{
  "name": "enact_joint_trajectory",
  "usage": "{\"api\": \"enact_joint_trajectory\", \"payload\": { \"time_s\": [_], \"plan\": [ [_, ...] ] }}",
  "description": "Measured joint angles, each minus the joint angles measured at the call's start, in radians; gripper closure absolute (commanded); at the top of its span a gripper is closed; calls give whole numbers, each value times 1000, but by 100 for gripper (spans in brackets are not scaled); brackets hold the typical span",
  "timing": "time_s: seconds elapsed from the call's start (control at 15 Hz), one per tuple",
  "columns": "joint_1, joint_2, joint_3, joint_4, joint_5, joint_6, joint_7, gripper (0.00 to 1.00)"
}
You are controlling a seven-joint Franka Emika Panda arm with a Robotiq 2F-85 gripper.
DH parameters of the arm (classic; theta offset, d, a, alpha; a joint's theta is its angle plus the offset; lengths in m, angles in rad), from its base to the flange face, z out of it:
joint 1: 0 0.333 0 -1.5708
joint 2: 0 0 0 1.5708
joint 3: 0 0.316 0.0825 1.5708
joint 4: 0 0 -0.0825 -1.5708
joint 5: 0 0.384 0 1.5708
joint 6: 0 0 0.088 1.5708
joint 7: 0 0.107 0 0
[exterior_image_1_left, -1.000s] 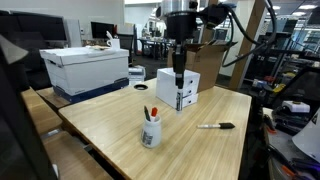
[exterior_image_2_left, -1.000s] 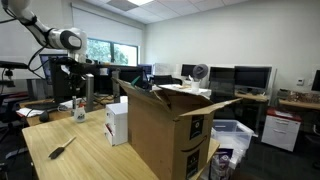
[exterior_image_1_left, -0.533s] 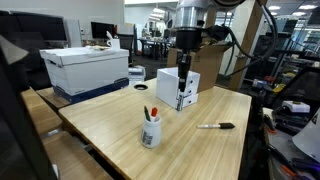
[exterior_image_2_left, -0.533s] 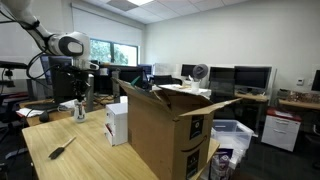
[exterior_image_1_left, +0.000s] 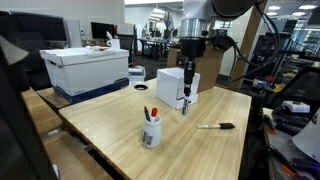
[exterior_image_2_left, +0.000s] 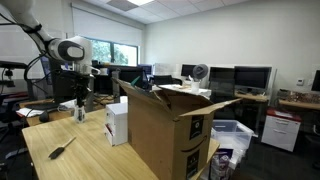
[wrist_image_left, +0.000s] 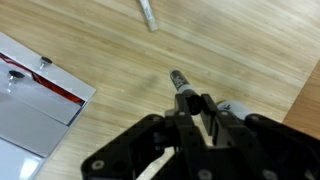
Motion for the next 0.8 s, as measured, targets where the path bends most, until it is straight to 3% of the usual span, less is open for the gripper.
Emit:
{"api": "enact_joint_trajectory", "payload": {
  "time_s": [0.8],
  "plan": [
    [1, 1, 2, -35, -4, 48, -16, 92]
  ]
}}
